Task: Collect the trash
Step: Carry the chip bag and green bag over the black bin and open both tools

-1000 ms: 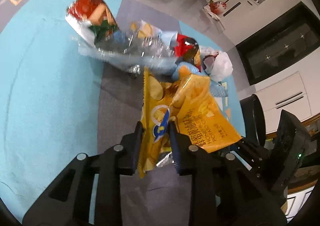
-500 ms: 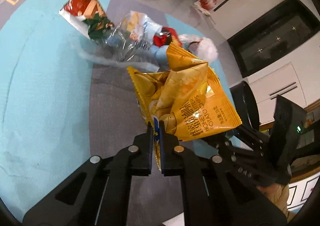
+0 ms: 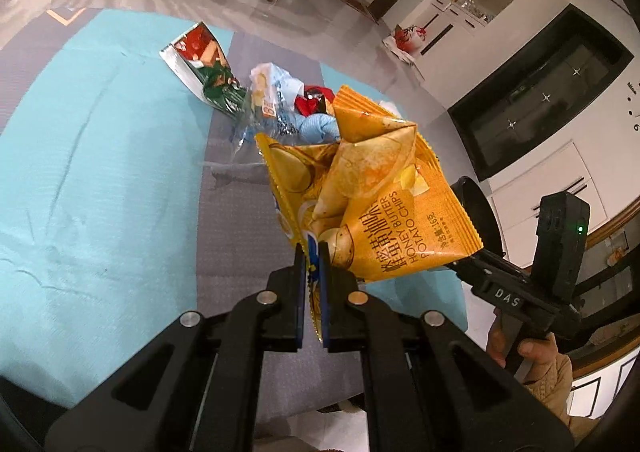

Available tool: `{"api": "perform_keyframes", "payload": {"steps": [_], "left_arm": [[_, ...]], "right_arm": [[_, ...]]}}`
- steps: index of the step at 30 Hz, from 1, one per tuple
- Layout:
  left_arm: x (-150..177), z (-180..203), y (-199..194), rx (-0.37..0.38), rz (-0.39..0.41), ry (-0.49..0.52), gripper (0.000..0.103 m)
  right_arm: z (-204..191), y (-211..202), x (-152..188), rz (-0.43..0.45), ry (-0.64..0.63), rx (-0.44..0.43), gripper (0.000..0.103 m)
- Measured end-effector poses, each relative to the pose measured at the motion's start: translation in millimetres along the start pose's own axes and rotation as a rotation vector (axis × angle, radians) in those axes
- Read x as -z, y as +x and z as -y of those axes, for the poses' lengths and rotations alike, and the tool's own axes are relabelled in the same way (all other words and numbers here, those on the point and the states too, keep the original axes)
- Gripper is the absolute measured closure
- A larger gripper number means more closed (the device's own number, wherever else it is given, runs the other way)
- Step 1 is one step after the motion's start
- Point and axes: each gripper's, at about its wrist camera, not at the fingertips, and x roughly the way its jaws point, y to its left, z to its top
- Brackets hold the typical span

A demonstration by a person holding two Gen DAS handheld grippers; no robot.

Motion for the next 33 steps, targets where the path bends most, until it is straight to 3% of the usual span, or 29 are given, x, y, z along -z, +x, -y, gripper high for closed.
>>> {"api": "perform_keyframes", "payload": {"steps": [16, 27, 33], "left_arm": [[-7.3, 50.6, -44.4, 0.075, 0.127, 0.098, 0.096], [-24.4, 106.2, -1.1, 0.140, 0.084, 0.195, 0.096], [-33.5, 152.6, 39.2, 0.204, 0.025, 0.268, 0.096]], "right_arm": [[19.0, -52.5, -2.0, 0.174, 0.083, -0.041, 0.056], [69.2, -93.3, 4.9, 0.302, 0.199, 0.009, 0.056], [133.1, -127.0, 17.9, 0.394, 0.376, 0.088, 0.056]]}}
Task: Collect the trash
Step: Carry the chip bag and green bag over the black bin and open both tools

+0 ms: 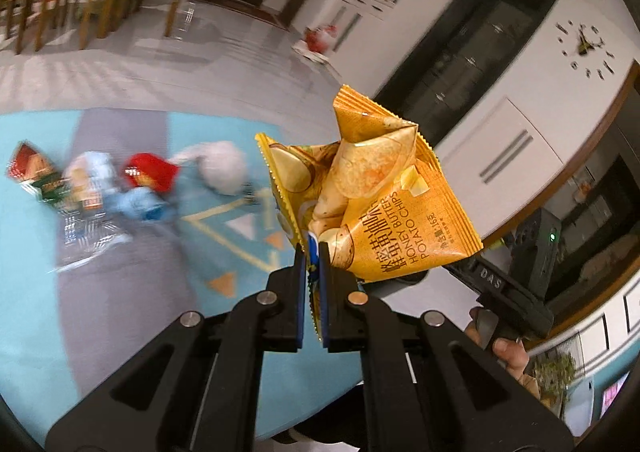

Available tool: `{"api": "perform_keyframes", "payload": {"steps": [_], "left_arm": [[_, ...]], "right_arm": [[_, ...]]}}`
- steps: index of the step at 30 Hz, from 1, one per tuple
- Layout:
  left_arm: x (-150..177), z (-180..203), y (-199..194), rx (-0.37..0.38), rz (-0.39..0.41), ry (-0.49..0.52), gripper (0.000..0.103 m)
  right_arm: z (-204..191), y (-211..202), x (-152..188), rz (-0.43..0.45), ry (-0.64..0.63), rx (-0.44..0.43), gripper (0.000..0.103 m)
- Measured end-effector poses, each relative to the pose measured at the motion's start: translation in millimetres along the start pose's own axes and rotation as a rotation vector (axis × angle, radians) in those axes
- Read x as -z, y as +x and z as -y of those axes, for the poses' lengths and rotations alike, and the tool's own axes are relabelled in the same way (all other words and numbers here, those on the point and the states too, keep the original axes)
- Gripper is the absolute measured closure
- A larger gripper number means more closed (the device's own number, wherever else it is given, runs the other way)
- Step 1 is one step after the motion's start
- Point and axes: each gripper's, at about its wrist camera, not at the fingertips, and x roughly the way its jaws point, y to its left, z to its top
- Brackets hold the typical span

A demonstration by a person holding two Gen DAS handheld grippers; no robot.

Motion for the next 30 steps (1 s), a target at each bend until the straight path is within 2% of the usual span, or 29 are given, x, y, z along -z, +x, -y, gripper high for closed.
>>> {"api": "perform_keyframes", "payload": {"steps": [4, 9, 14, 16, 21, 25, 26, 27, 28, 29, 30], "left_arm": [[-6.4, 26.7, 37.2, 0.042, -0.055, 0.046, 0.096], [-12.9, 56.0, 87.0, 0.094, -0.108, 0.054, 0.096], [-18.9, 84.4, 136.2, 0.107, -0.154, 0.065, 0.096], [-21.5, 97.3, 156.0, 0.098, -0.175, 0.086, 0.096], [-31.3, 126.8, 196.4, 0.047, -0.200, 0.156, 0.096], [-27.8, 137.8, 221.4, -0.001, -0.224, 0.196, 0.094], [-26.5, 138.5, 226.9, -0.012, -0.231, 0.207, 0.092], [-25.2, 140.5, 233.7, -0.029, -0.239, 0.218, 0.085], [-24.1, 140.8, 237.6, -0.044, -0.244, 0.217, 0.074], [-23.6, 138.5, 239.9, -0.054, -0.246, 0.209, 0.067], [-22.7, 134.1, 243.3, -0.056, -0.251, 0.193, 0.055]], "right_arm": [[39.8, -11.6, -9.0, 0.039, 0.107, 0.077, 0.056], [83.8, -20.1, -17.2, 0.085, 0.231, 0.182, 0.056], [124.3, -16.9, -19.9, 0.087, 0.410, 0.198, 0.056], [137.3, -16.7, -21.4, 0.098, 0.493, 0.178, 0.056], [155.2, -16.5, -28.7, 0.155, 0.608, 0.164, 0.055], [163.6, -8.7, -34.2, 0.152, 0.670, 0.123, 0.052], [166.2, -7.6, -34.2, 0.155, 0.685, 0.112, 0.052], [167.1, -6.2, -35.7, 0.159, 0.699, 0.101, 0.045], [170.9, -5.0, -35.2, 0.163, 0.723, 0.086, 0.039], [174.4, -4.2, -34.1, 0.167, 0.748, 0.083, 0.036], [176.6, -4.0, -32.7, 0.171, 0.769, 0.083, 0.035]]}}
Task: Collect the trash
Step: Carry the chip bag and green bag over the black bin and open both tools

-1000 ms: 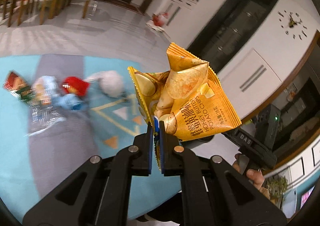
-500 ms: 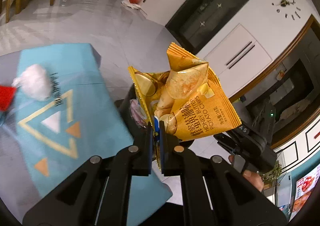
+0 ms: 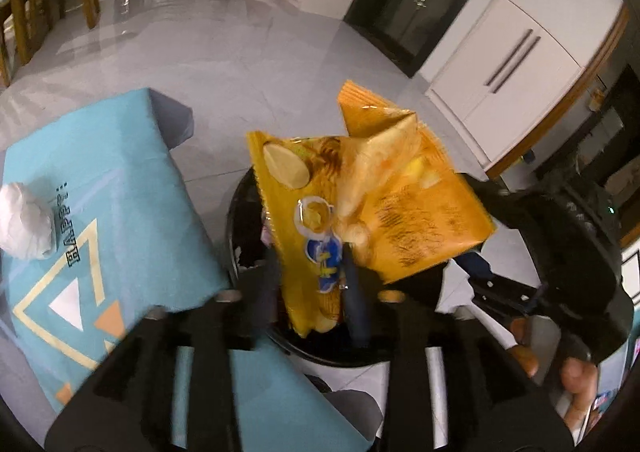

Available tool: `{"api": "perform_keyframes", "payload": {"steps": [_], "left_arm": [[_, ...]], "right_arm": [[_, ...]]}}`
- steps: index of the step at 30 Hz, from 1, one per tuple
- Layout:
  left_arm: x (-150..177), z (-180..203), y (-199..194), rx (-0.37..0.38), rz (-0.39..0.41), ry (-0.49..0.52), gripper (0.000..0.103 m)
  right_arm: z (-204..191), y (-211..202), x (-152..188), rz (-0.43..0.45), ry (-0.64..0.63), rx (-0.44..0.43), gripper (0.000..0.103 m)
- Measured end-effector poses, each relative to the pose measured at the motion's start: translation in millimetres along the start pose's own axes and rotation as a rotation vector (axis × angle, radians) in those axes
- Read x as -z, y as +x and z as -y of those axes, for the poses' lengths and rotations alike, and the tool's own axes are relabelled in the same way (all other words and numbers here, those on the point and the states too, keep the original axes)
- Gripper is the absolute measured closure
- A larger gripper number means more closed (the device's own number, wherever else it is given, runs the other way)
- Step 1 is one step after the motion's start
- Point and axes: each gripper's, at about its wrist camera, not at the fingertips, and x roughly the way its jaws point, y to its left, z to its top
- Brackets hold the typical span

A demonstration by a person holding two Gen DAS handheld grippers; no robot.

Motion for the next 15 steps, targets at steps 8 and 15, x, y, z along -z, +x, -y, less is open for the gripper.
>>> {"api": "perform_keyframes", "payload": {"steps": [8, 15], "left_arm": [[8.6, -27.4, -5.1, 0.016, 0.014, -0.062, 0.036], [38.3, -52.8, -38.8, 0.044, 0.059, -0.099, 0.016]], "right_arm": [[-2.4, -3.6, 0.5, 0.001, 0.004, -0.013, 0.035], [-15.9, -1.0, 6.3, -0.015, -0.062, -0.027, 0.035]]}}
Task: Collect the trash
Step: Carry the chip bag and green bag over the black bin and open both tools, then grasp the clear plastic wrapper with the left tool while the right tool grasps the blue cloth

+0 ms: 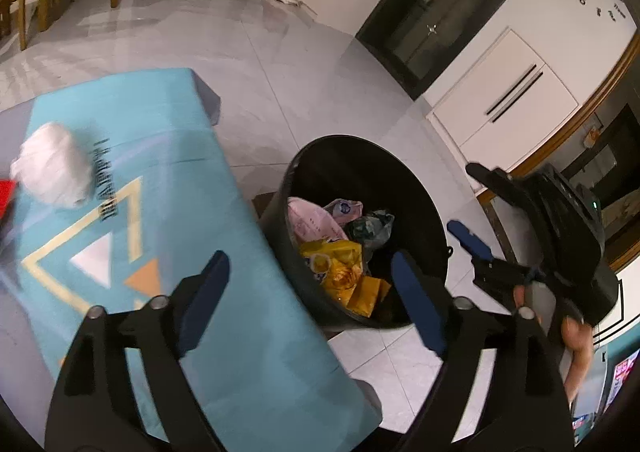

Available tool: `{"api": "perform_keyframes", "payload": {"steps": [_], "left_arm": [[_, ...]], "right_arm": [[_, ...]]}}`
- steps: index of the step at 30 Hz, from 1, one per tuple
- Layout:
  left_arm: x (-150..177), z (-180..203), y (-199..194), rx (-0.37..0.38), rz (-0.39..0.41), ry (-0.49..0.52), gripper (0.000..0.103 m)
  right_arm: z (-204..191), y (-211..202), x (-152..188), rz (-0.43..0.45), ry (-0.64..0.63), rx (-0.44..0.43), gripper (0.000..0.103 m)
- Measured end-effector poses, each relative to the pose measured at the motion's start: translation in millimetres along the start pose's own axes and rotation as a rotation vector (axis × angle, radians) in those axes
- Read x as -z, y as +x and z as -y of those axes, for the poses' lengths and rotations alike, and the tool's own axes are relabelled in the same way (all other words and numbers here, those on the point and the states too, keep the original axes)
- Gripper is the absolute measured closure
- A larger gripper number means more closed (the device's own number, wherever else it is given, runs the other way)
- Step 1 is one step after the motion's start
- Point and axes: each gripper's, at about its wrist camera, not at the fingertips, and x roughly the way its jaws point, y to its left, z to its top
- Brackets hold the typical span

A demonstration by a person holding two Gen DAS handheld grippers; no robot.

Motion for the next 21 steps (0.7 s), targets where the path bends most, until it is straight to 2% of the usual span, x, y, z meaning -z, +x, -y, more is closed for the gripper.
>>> {"api": "perform_keyframes", "payload": {"steps": [6, 10, 11, 16, 18, 21], "left_arm": [[22.0, -29.0, -55.4, -0.026, 0.076, -0.015, 0.007], [35.3, -59.1, -99.6, -0.060, 0.135, -0.025, 0.004], [38.9, -67.9, -110.2, -0.079, 0.148, -0.024, 0.004], [53.8, -125.4, -163.6, -0.265, 0.173, -0.017, 0.003], [56.4, -156.5, -183.8, -0.332, 0.167, -0.049, 0.003], [53.8, -207.1, -206.9, -0.380, 0.155, -0.154, 0.003]], "right_arm": [[-35.5, 8.8, 21.5, -0.053, -0.159, -0.036, 0.032], [-67.3, 22.1, 49.2, -0.123, -0.277, -0.061, 0.032], [-74.4, 25.9, 57.5, -0.145, -0.304, -0.067, 0.032], [-104.4, 47.8, 99.8, -0.277, -0.411, -0.094, 0.031], [-115.7, 57.0, 117.5, -0.329, -0.458, -0.097, 0.031], [-134.5, 69.6, 146.3, -0.396, -0.547, -0.094, 0.031]]}}
